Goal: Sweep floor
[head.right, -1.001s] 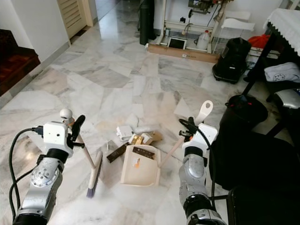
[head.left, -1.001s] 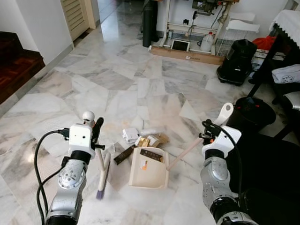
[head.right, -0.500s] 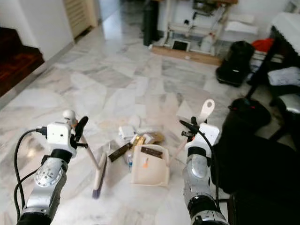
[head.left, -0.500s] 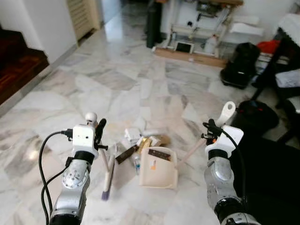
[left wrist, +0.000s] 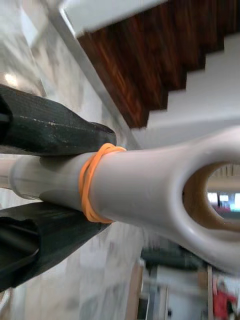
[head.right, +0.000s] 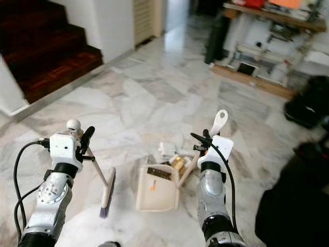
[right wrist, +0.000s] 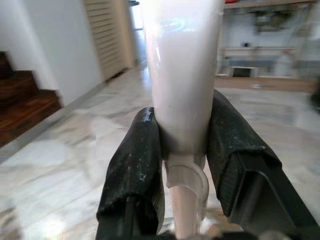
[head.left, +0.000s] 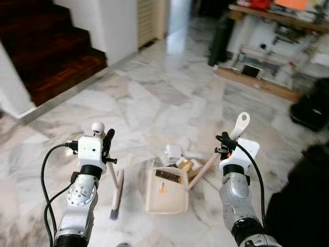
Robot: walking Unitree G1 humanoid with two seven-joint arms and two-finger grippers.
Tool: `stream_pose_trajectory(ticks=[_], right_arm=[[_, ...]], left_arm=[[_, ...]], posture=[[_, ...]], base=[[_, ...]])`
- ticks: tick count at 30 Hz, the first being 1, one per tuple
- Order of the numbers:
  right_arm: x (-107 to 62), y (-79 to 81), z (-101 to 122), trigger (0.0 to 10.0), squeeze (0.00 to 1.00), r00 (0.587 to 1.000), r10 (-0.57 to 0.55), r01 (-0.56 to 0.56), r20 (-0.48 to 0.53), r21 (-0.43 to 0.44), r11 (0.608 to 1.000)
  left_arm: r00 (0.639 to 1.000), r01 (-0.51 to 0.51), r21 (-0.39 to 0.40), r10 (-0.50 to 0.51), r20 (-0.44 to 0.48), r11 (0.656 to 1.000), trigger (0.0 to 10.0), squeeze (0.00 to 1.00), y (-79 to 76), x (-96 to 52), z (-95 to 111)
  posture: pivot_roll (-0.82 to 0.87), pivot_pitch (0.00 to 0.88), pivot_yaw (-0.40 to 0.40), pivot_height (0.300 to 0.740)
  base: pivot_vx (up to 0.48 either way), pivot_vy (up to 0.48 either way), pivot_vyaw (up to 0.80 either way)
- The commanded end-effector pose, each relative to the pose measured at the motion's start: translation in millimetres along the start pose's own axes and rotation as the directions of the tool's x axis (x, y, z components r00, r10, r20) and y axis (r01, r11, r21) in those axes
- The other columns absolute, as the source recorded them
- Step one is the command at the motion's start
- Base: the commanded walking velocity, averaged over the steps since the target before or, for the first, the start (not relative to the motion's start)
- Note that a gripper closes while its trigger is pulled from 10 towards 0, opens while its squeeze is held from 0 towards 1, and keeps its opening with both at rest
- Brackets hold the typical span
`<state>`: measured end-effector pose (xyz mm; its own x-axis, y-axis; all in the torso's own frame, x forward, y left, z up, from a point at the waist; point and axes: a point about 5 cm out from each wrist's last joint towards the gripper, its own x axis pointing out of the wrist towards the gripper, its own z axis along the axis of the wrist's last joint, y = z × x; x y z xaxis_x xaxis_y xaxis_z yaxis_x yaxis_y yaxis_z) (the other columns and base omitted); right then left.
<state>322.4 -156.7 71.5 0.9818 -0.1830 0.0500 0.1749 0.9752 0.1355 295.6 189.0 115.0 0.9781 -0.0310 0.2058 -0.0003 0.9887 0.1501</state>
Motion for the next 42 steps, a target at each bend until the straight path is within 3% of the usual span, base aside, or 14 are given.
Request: stream_pose_trajectory(ticks=[1, 14, 42], right_arm=[[6.7, -1.7, 14.4, 10.0, 0.0, 0.998, -0.005, 0.005, 0.064, 0.005, 1.0], [6.9, 0.9, 13.4, 10.0, 0.0, 0.999, 0.002, -0.003, 0.049, 0.02, 1.0], [9.9, 1.1, 9.8, 10.0, 0.0, 1.0, -0.008, 0.009, -0.01, 0.065, 0.998]], left_arm=[[0.999, -0.001, -0.002, 0.001, 0.044, 1.0, 10.0, 0.0, -1.7, 6.1, 8.8], [1.0, -0.012, -0.005, 0.012, 0.019, 1.0, 10.0, 0.0, 0.1, 6.9, 6.2], [1.0, -0.009, -0.012, 0.009, 0.012, 1.0, 10.0, 0.0, -1.2, 8.2, 6.4]], posture=[[0.09, 0.0, -0.068, 0.74], [0.09, 0.005, -0.068, 0.74], [0.1, 0.014, -0.07, 0.74]], base=[[0.0, 0.0, 0.72], [0.0, 0.0, 0.66], [0.0, 0.464, 0.0]])
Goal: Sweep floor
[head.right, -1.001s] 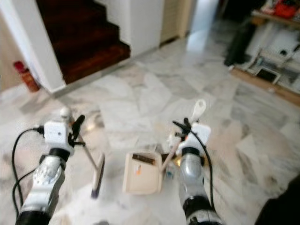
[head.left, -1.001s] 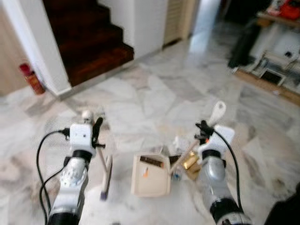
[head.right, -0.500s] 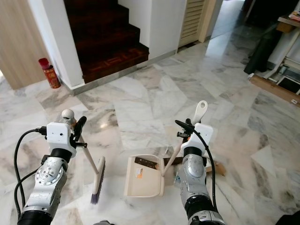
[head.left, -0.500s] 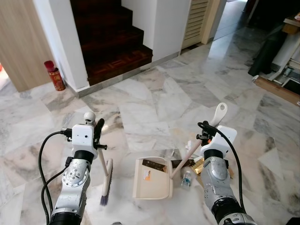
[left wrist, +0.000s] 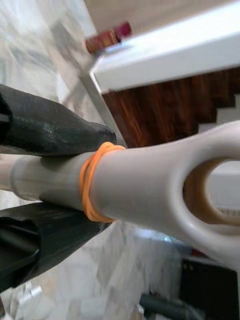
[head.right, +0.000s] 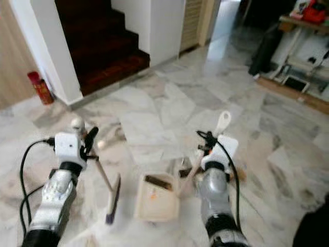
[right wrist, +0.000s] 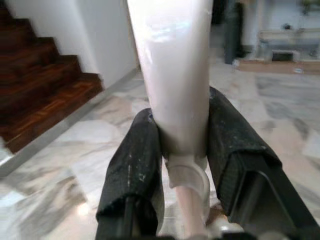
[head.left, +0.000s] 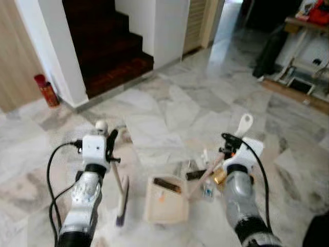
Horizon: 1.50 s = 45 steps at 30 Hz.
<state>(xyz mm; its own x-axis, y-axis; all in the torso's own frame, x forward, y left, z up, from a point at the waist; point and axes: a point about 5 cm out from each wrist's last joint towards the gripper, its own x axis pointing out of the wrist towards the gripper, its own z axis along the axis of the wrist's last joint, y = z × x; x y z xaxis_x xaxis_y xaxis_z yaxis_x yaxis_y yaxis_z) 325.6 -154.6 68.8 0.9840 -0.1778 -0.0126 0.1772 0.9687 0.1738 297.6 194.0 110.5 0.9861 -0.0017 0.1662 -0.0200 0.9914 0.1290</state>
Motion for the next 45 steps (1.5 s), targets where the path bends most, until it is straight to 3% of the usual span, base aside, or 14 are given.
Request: stream_pose_trajectory(ticks=[1, 45], right_arm=[[6.5, -0.5, 13.4, 10.0, 0.0, 0.999, -0.002, 0.001, 0.053, 0.025, 1.0], [5.0, 5.3, 10.6, 10.0, 0.0, 0.999, 0.026, -0.027, 0.04, 0.022, 0.999]], left_arm=[[0.998, 0.014, 0.005, -0.014, 0.056, 1.0, 10.0, 0.0, -5.8, 6.6, 12.0], [0.998, 0.025, 0.009, -0.026, 0.053, 1.0, 10.0, 0.0, -6.1, 5.4, 12.7]], posture=[[0.1, 0.013, -0.07, 0.74], [0.11, 0.009, -0.063, 0.74]], base=[[0.0, 0.48, 0.0], [0.0, 0.48, 0.03]])
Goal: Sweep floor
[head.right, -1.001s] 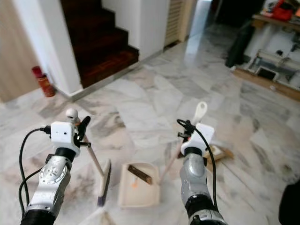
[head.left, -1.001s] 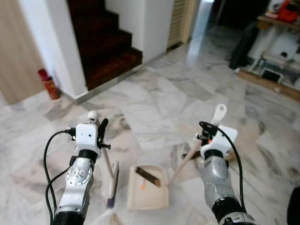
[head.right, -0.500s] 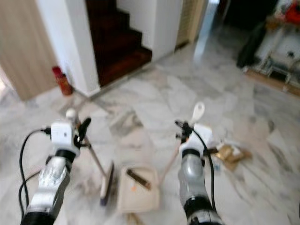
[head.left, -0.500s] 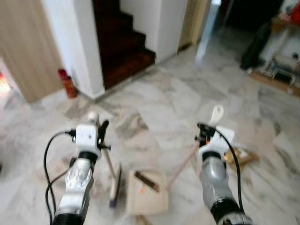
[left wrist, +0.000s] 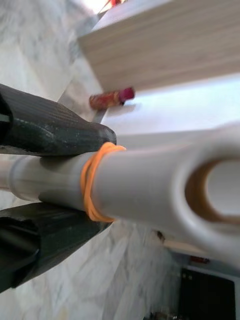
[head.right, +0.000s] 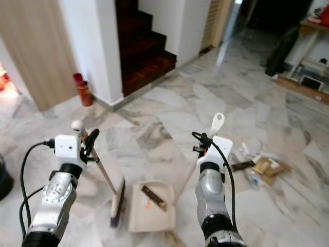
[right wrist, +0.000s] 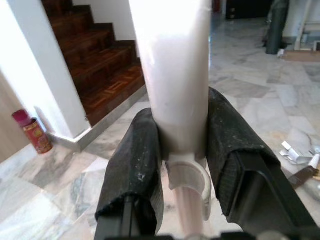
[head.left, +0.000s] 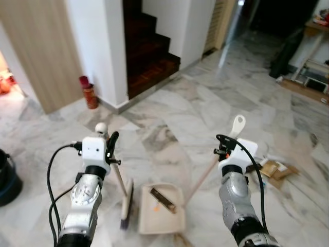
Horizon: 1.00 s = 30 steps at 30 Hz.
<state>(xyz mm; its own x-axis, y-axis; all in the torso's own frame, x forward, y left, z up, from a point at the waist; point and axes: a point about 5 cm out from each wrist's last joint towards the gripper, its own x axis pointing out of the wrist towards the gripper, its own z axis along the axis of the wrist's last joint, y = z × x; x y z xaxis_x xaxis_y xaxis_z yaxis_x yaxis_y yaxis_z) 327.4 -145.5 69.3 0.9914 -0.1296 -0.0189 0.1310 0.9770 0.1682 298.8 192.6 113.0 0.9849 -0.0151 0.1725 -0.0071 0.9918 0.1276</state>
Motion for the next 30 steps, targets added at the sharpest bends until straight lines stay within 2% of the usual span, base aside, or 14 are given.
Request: stream_pose_trajectory(ticks=[1, 5, 16, 24, 30], right_arm=[[4.4, -3.7, 11.5, 10.0, 0.0, 0.998, -0.019, 0.018, 0.053, 0.031, 0.999], [4.3, -2.6, 11.0, 10.0, 0.0, 0.999, -0.017, 0.015, 0.05, 0.035, 0.999], [4.4, -2.0, 10.4, 10.0, 0.0, 0.999, -0.012, 0.01, 0.044, 0.034, 0.999], [4.2, -0.9, 9.7, 10.0, 0.0, 0.999, -0.008, 0.007, 0.041, 0.035, 0.999], [4.3, -1.0, 9.2, 10.0, 0.0, 0.999, -0.008, 0.006, 0.036, 0.039, 0.999]], left_arm=[[0.999, 0.013, 0.012, -0.014, 0.045, 1.0, 10.0, 0.0, -5.0, 4.0, 10.3], [0.999, 0.014, 0.012, -0.015, 0.045, 1.0, 10.0, 0.0, -4.6, 4.0, 10.4], [0.999, 0.013, 0.015, -0.014, 0.044, 1.0, 10.0, 0.0, -3.9, 4.5, 10.7], [0.999, 0.014, 0.015, -0.015, 0.044, 1.0, 10.0, 0.0, -3.3, 4.7, 11.1], [0.999, 0.013, 0.02, -0.014, 0.047, 1.0, 10.0, 0.0, -3.2, 4.9, 11.6]], posture=[[0.11, 0.009, -0.063, 0.74], [0.11, 0.014, -0.062, 0.74], [0.11, 0.022, -0.061, 0.74], [0.11, 0.027, -0.062, 0.74], [0.11, 0.028, -0.061, 0.74]], base=[[0.0, 0.48, 0.8], [0.0, 0.48, 0.65], [0.0, 0.48, 0.08], [0.0, 0.465, 0.79], [0.0, 0.135, 0.63]])
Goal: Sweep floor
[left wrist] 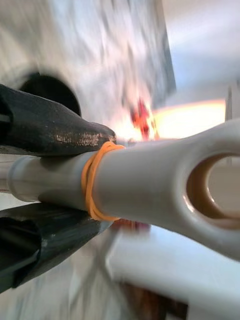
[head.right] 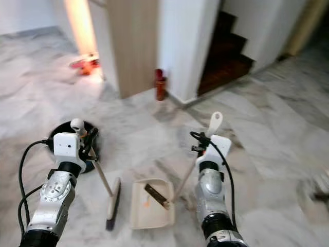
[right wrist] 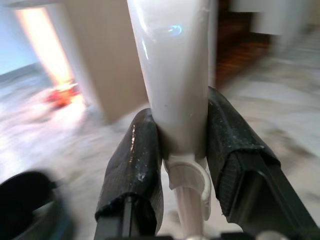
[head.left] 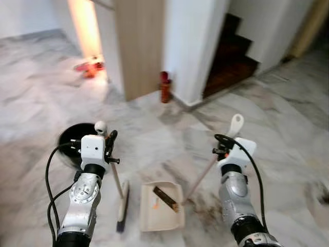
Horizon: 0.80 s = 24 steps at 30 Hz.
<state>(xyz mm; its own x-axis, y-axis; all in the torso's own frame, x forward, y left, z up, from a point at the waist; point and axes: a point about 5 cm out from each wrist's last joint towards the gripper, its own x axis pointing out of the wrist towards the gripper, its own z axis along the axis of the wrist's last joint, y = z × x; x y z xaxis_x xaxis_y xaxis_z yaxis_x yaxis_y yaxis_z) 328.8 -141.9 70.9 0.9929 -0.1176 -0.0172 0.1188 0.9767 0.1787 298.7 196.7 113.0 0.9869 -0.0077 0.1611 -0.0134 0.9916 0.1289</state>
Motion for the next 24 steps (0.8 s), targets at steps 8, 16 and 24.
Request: stream_pose_trajectory(ticks=[8, 16, 24], right_arm=[[3.6, -5.8, 7.8, 10.0, 0.0, 0.999, -0.023, 0.022, 0.031, 0.032, 0.999], [4.1, -5.7, 7.9, 10.0, 0.0, 0.999, -0.019, 0.018, 0.029, 0.034, 0.999], [4.3, -4.5, 6.9, 10.0, 0.0, 1.0, -0.011, 0.011, 0.021, 0.036, 0.999]], left_arm=[[0.998, 0.029, 0.017, -0.03, 0.061, 0.999, 10.0, 0.0, -8.7, 4.7, 12.0], [0.998, 0.032, 0.021, -0.033, 0.053, 0.999, 10.0, 0.0, -9.5, 4.9, 11.3], [0.998, 0.041, 0.013, -0.042, 0.051, 0.999, 10.0, 0.0, -10.9, 5.0, 11.0]], posture=[[0.12, 0.028, -0.062, 0.74], [0.11, 0.025, -0.061, 0.74], [0.12, 0.022, -0.06, 0.74]], base=[[0.0, 0.0, 0.0], [0.0, 0.0, 0.0], [0.0, 0.0, 0.0]])
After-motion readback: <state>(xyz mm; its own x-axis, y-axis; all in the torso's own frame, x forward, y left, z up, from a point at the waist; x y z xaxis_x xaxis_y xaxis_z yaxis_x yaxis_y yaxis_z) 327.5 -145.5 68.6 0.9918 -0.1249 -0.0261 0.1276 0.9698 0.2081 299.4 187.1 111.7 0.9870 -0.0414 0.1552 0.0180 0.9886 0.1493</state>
